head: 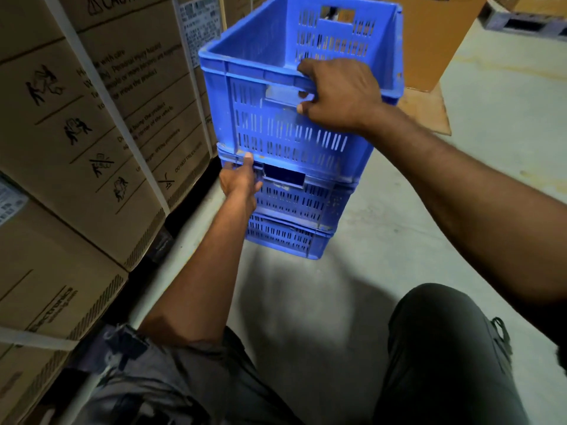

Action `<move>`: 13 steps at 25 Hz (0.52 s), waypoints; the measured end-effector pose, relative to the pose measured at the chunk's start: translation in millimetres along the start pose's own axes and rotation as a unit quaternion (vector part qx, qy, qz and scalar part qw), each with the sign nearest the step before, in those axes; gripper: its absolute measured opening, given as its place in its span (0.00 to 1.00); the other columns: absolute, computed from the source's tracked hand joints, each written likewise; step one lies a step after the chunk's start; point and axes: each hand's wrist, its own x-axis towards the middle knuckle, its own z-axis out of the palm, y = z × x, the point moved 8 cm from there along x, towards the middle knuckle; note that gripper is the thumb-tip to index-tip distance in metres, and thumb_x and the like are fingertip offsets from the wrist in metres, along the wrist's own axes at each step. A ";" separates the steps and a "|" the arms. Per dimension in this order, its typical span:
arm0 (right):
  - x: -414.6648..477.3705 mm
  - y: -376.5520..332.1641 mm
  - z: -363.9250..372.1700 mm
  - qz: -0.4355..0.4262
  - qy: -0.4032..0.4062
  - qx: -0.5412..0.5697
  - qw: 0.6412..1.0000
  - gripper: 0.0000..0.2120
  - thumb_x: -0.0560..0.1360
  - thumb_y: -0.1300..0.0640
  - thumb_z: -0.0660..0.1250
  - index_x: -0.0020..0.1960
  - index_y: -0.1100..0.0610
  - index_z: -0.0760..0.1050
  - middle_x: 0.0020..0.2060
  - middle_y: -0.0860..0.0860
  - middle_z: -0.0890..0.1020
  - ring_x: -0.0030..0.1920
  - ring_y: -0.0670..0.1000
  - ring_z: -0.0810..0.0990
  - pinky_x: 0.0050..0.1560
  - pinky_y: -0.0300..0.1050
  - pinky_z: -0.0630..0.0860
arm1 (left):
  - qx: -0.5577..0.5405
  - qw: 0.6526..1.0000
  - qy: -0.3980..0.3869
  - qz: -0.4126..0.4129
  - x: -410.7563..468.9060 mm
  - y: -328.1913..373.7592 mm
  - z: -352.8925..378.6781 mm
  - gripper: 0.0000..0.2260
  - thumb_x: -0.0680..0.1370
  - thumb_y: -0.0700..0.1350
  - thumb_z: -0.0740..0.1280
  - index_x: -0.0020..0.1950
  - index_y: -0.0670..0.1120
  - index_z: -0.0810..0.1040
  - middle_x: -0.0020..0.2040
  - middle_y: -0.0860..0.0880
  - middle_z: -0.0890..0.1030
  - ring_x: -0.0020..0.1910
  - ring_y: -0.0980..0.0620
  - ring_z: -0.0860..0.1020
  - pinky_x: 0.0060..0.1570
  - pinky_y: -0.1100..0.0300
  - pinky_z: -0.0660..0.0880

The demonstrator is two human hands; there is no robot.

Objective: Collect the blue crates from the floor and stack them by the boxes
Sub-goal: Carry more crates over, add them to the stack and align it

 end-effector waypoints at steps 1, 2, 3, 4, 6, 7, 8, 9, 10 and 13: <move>-8.4 1.9 0.8 0.011 0.022 -0.003 1.000 0.21 0.73 0.48 0.66 0.65 0.53 0.73 0.57 0.57 0.82 0.58 0.63 0.78 0.52 0.55 0.73 | -0.003 1.000 -0.011 -0.007 -7.6 -4.8 3.9 0.23 0.78 0.52 0.71 0.70 0.44 0.70 0.60 0.41 0.81 0.45 0.46 0.80 0.37 0.57 0.81; -22.4 5.8 0.7 0.032 0.063 -0.007 0.997 0.23 0.74 0.48 0.66 0.67 0.52 0.72 0.59 0.55 0.81 0.61 0.61 0.77 0.56 0.55 0.72 | -0.008 1.000 -0.021 -0.016 -17.4 -9.7 8.3 0.24 0.78 0.52 0.71 0.69 0.45 0.66 0.59 0.41 0.79 0.46 0.45 0.80 0.39 0.54 0.82; -40.7 11.9 -0.1 0.059 0.124 -0.010 0.990 0.24 0.74 0.50 0.66 0.69 0.53 0.72 0.61 0.53 0.80 0.63 0.60 0.75 0.60 0.55 0.71 | -0.013 0.999 -0.034 -0.026 -25.1 -16.2 13.9 0.24 0.78 0.52 0.72 0.66 0.45 0.64 0.58 0.41 0.78 0.46 0.44 0.80 0.39 0.55 0.82; -62.4 16.7 -0.4 0.082 0.194 -0.011 0.977 0.24 0.73 0.53 0.66 0.69 0.54 0.73 0.64 0.52 0.79 0.64 0.59 0.74 0.63 0.54 0.69 | -0.011 0.998 -0.051 -0.034 -31.4 -22.8 19.9 0.24 0.78 0.51 0.73 0.65 0.45 0.63 0.56 0.41 0.78 0.45 0.45 0.80 0.37 0.56 0.82; -106.0 18.6 7.0 0.095 0.319 0.013 0.943 0.22 0.72 0.61 0.68 0.66 0.57 0.77 0.67 0.52 0.77 0.66 0.58 0.73 0.66 0.53 0.68 | 0.017 0.994 -0.103 -0.038 -38.7 -32.7 35.0 0.23 0.78 0.49 0.73 0.66 0.41 0.67 0.54 0.40 0.79 0.45 0.46 0.81 0.37 0.57 0.82; -123.8 17.0 16.9 0.100 0.356 0.041 0.928 0.18 0.72 0.63 0.68 0.62 0.57 0.79 0.66 0.53 0.78 0.65 0.59 0.74 0.63 0.53 0.70 | 0.036 0.991 -0.129 -0.024 -38.3 -36.6 40.9 0.20 0.79 0.48 0.72 0.64 0.40 0.71 0.51 0.40 0.80 0.42 0.47 0.81 0.35 0.58 0.81; -138.5 15.5 29.7 0.117 0.365 0.078 0.920 0.14 0.72 0.62 0.68 0.58 0.56 0.80 0.62 0.52 0.80 0.61 0.58 0.76 0.59 0.52 0.71 | 0.045 0.989 -0.144 -0.004 -37.7 -39.0 43.9 0.15 0.79 0.47 0.71 0.59 0.39 0.74 0.47 0.41 0.81 0.38 0.48 0.80 0.31 0.59 0.78; -151.4 16.2 48.9 0.151 0.346 0.128 0.917 0.11 0.73 0.61 0.69 0.54 0.55 0.80 0.57 0.51 0.81 0.56 0.57 0.77 0.55 0.51 0.72 | 0.044 0.988 -0.145 0.011 -35.6 -44.2 43.5 0.10 0.80 0.45 0.70 0.54 0.40 0.74 0.42 0.41 0.79 0.35 0.49 0.78 0.28 0.60 0.75; -162.4 21.1 75.0 0.211 0.306 0.193 0.908 0.08 0.73 0.59 0.69 0.51 0.54 0.80 0.51 0.49 0.82 0.51 0.54 0.78 0.51 0.50 0.74 | 0.046 0.990 -0.131 0.016 -31.6 -52.9 38.6 0.06 0.81 0.43 0.69 0.49 0.42 0.73 0.39 0.42 0.78 0.32 0.50 0.76 0.27 0.60 0.73; -203.7 44.1 189.6 0.476 0.132 0.369 0.787 0.05 0.71 0.56 0.66 0.45 0.52 0.79 0.41 0.48 0.83 0.44 0.53 0.82 0.49 0.51 0.79 | 0.073 0.992 -0.082 -0.062 -14.5 -107.8 17.2 0.11 0.82 0.38 0.66 0.40 0.44 0.70 0.36 0.42 0.74 0.28 0.50 0.73 0.24 0.62 0.71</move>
